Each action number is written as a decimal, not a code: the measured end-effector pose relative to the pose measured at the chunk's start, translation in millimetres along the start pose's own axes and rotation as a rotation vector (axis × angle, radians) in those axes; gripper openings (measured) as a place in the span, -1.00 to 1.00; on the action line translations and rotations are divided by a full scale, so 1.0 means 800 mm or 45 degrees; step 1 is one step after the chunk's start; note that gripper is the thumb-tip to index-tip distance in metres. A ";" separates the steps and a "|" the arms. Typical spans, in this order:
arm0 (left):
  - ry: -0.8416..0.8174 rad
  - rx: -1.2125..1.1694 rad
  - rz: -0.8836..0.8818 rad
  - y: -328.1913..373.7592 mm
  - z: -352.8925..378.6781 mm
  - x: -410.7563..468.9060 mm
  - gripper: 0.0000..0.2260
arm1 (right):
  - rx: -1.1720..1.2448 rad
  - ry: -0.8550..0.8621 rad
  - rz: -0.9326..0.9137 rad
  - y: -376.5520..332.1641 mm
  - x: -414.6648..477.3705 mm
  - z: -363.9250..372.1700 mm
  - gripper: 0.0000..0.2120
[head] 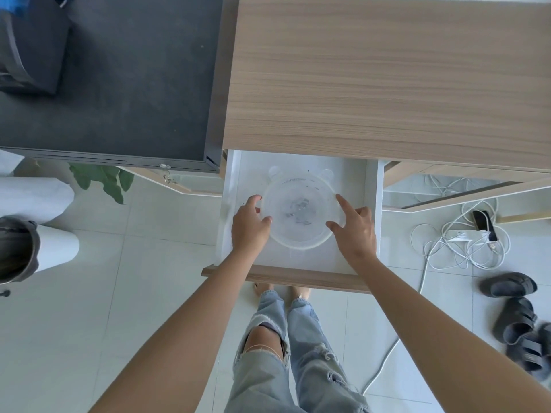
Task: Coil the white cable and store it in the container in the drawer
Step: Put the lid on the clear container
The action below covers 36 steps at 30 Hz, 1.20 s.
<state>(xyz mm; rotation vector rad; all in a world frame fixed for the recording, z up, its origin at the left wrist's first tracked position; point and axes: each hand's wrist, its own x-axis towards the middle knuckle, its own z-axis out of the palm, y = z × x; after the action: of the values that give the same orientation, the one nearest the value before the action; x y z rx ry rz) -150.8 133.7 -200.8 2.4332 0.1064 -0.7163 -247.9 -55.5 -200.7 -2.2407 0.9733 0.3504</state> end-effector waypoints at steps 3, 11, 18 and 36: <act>0.119 0.277 -0.052 0.009 0.003 -0.012 -0.55 | -0.053 0.025 0.043 -0.007 -0.005 0.003 -0.38; 0.044 0.160 -0.051 0.029 0.002 -0.015 -0.61 | 0.172 -0.049 0.201 -0.015 0.002 0.003 -0.40; -0.048 0.163 0.004 0.021 0.000 -0.008 -0.44 | 0.144 -0.074 0.171 -0.015 0.004 0.004 -0.38; -0.210 1.232 1.005 0.003 0.049 -0.030 -0.21 | -0.124 -0.492 -0.066 -0.046 0.095 -0.018 -0.18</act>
<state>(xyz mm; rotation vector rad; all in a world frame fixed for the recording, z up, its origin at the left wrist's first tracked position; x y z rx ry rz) -189.4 111.2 -213.5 2.8586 -1.4827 -0.6486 -169.2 -88.7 -209.1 -2.1667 0.7041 0.7879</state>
